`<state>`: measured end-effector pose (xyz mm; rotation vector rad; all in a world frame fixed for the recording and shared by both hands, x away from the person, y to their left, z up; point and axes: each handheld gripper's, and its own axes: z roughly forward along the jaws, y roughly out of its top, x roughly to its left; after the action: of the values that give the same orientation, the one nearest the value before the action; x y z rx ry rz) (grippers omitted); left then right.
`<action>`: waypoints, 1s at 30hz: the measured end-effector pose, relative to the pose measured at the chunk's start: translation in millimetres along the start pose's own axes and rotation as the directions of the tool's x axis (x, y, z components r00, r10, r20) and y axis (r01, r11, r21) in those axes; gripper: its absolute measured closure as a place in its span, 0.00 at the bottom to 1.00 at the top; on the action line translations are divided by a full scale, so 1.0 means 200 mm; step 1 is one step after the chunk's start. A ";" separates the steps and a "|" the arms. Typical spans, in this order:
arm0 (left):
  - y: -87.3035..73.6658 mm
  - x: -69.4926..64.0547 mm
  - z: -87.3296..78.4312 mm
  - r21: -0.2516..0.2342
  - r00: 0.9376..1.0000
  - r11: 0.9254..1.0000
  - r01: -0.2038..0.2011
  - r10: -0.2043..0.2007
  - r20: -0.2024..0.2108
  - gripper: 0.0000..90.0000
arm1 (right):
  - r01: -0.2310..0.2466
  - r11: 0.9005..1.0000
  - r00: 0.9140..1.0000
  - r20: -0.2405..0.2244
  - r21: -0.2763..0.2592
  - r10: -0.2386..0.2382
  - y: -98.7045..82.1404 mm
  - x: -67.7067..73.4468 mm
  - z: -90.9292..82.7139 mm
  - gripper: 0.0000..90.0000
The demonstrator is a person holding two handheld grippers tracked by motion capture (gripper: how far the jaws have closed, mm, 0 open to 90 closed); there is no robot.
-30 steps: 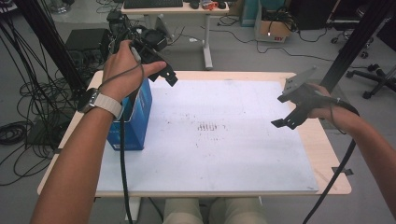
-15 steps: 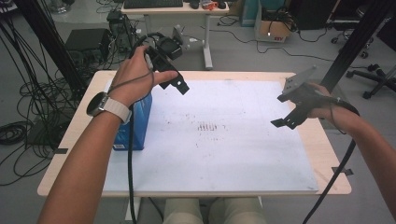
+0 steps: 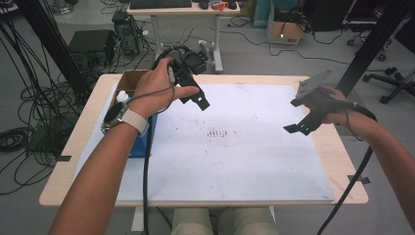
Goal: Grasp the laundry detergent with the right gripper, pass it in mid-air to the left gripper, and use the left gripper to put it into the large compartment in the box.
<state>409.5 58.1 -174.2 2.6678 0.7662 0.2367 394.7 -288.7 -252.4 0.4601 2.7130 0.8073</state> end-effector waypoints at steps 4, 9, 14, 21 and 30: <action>0.00 -0.01 0.02 -0.006 1.000 1.000 -0.004 0.004 0.004 0.10 | -0.002 1.000 1.000 0.000 0.005 0.002 0.00 0.00 0.00 0.06; -0.01 -0.02 0.05 0.002 1.000 1.000 -0.017 0.017 0.010 0.10 | -0.005 1.000 1.000 -0.002 0.000 0.005 0.00 0.01 0.00 0.06; -0.01 -0.04 0.08 0.002 1.000 1.000 -0.019 0.019 0.017 0.10 | -0.045 0.999 0.999 -0.003 0.020 0.045 0.01 0.02 0.00 0.06; 0.00 -0.03 0.09 0.028 0.999 0.998 -0.053 0.052 0.012 0.10 | -0.026 1.000 1.000 -0.004 0.008 0.026 0.00 0.00 0.00 0.06; -0.01 -0.03 0.10 0.028 0.999 0.998 -0.048 0.047 0.013 0.10 | -0.034 0.999 0.999 -0.002 0.012 0.034 0.00 0.01 0.00 0.06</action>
<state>409.4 50.1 -193.5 2.7140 0.7079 0.2225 393.9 -288.2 -253.1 0.5098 2.7205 0.8015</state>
